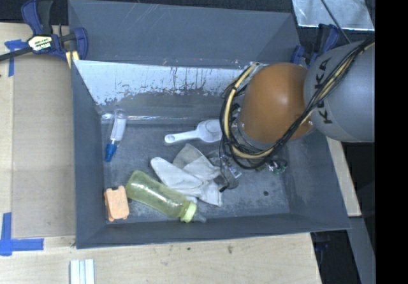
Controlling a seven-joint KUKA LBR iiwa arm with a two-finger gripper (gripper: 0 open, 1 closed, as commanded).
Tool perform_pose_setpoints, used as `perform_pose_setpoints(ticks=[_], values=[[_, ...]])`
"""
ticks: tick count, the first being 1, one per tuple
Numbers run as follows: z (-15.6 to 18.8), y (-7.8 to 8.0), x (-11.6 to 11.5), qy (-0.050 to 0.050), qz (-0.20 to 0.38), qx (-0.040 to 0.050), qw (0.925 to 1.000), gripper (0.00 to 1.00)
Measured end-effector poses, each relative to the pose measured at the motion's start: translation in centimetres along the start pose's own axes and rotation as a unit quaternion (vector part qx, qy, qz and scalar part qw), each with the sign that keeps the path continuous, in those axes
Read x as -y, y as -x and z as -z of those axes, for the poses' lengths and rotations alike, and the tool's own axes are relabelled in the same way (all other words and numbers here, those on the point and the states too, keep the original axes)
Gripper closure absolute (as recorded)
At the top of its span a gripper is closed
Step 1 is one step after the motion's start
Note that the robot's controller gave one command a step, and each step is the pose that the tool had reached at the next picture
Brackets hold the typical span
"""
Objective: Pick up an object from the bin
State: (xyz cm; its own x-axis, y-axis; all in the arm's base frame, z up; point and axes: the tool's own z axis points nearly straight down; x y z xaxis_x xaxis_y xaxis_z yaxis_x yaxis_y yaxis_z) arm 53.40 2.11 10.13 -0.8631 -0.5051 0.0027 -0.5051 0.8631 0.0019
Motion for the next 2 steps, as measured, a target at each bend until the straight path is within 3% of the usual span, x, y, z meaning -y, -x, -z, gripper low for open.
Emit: perform_pose_setpoints(ticks=[2], values=[[3.4, 0.1, 0.1, -0.002, -0.001, 0.0033, 1.0000, 1.00]])
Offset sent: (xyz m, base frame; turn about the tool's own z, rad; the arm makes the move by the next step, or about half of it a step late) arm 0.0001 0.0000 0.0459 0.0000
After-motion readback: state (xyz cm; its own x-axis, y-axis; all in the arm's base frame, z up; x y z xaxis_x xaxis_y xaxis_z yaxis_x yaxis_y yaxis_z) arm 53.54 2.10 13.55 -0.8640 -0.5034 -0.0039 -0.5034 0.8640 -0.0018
